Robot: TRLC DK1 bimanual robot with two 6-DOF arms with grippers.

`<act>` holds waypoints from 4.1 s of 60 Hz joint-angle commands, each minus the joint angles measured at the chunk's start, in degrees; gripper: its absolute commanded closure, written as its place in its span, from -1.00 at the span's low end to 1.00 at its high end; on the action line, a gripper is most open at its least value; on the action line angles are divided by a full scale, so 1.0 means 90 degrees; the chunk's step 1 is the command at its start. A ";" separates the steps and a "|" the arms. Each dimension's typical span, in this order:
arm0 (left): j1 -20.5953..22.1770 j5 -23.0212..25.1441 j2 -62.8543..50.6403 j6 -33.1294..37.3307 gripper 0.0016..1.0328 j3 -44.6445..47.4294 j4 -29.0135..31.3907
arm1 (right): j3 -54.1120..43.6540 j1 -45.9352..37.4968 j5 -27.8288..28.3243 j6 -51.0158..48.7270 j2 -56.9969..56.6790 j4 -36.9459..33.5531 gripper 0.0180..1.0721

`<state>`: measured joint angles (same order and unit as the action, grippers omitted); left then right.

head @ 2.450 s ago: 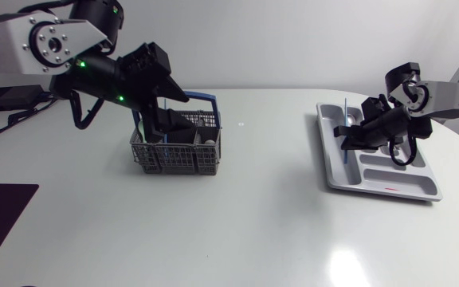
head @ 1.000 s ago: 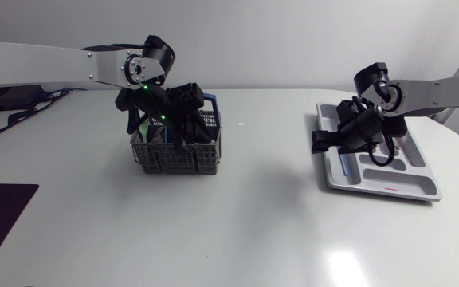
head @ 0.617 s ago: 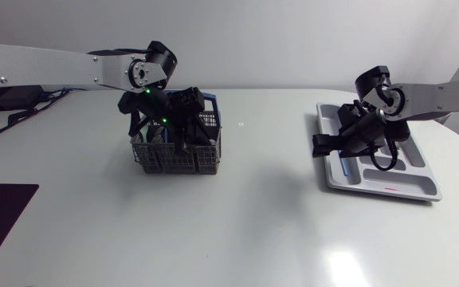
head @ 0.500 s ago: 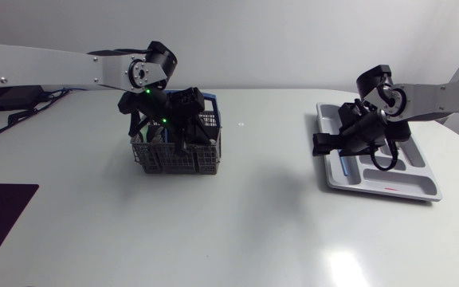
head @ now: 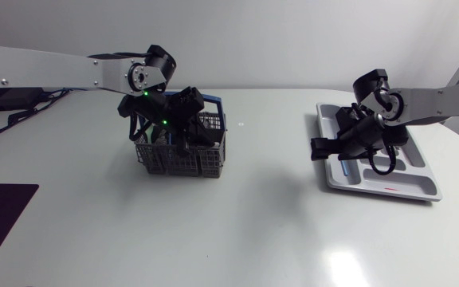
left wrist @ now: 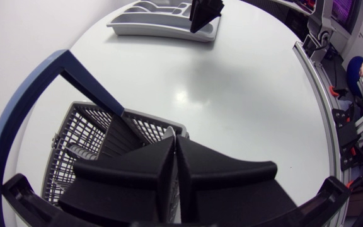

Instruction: Unload the cutlery basket into the drawer organizer.

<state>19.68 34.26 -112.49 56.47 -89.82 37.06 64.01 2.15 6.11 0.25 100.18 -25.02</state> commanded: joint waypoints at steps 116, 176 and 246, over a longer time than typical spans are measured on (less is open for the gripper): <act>0.1153 0.3146 0.3211 -0.3745 0.93 0.2216 -0.0661 | -0.2874 0.3335 0.2192 -0.2899 -0.4979 0.1168 -0.40; 0.1251 0.3137 0.3465 -0.3940 0.12 0.2197 -0.0651 | -0.3079 0.3706 0.1948 -0.2977 -0.5135 0.1276 0.83; 0.0167 -0.2567 0.3124 -0.4790 -0.50 0.2861 -0.2858 | -0.3538 -0.2104 0.0337 -0.7186 -0.3397 0.2526 0.80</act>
<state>22.11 11.62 -82.96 14.79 -64.20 11.90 32.45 -14.31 8.93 -59.90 67.05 -4.16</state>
